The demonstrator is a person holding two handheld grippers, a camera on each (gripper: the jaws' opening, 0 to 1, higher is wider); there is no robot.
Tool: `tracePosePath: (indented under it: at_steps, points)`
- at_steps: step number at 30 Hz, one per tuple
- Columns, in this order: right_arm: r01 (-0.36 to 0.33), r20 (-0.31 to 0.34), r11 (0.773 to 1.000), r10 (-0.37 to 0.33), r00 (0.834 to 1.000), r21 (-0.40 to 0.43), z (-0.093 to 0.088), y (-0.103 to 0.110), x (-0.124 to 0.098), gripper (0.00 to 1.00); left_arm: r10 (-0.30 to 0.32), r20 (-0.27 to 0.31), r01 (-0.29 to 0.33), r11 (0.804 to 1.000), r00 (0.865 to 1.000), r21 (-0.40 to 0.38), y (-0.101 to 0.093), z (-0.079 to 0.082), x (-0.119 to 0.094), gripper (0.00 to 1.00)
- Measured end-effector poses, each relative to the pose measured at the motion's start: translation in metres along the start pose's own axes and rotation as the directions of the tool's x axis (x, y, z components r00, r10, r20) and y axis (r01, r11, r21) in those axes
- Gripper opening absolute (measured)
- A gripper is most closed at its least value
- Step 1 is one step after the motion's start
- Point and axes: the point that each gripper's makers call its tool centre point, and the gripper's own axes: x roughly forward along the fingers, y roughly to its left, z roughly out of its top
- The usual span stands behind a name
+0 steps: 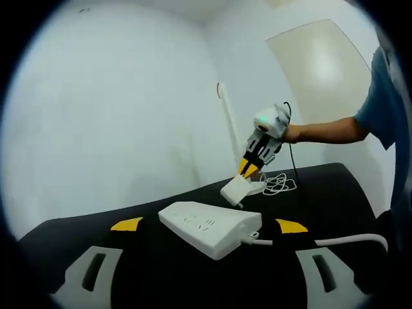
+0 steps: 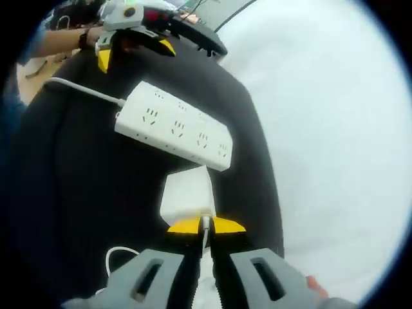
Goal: Insert the desk lamp plug into the socket, turn on the power strip switch, turn on the lamp switch, then turn off the lamp switch, turn off the power strip switch, and remove the plug from the socket.
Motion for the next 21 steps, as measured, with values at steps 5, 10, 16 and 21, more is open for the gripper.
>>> tracePosePath:
  at_steps: [5, 10, 16, 21]
  points:
    - [0.109, 0.048, 0.994, -0.108, 0.993, -0.010, 0.011, -0.003, -0.009, 0.06, 0.002, -0.002, -0.002, 1.000, 1.000, 0.001, 0.001, -0.001, 0.000, 0.77]
    - [0.225, 0.125, 0.974, -0.221, 0.967, -0.023, 0.027, -0.009, -0.022, 0.06, 0.002, -0.004, -0.002, 1.000, 1.000, 0.001, 0.001, -0.002, 0.001, 0.76]
    - [0.307, 0.191, 0.952, -0.298, 0.935, -0.018, 0.040, -0.012, -0.033, 0.06, 0.005, -0.003, -0.005, 1.000, 1.000, -0.001, 0.001, -0.002, 0.000, 0.76]
    - [0.352, 0.231, 0.936, -0.341, 0.911, -0.007, 0.047, -0.011, -0.038, 0.06, 0.002, -0.011, -0.002, 1.000, 1.000, 0.000, 0.000, -0.003, 0.000, 0.76]
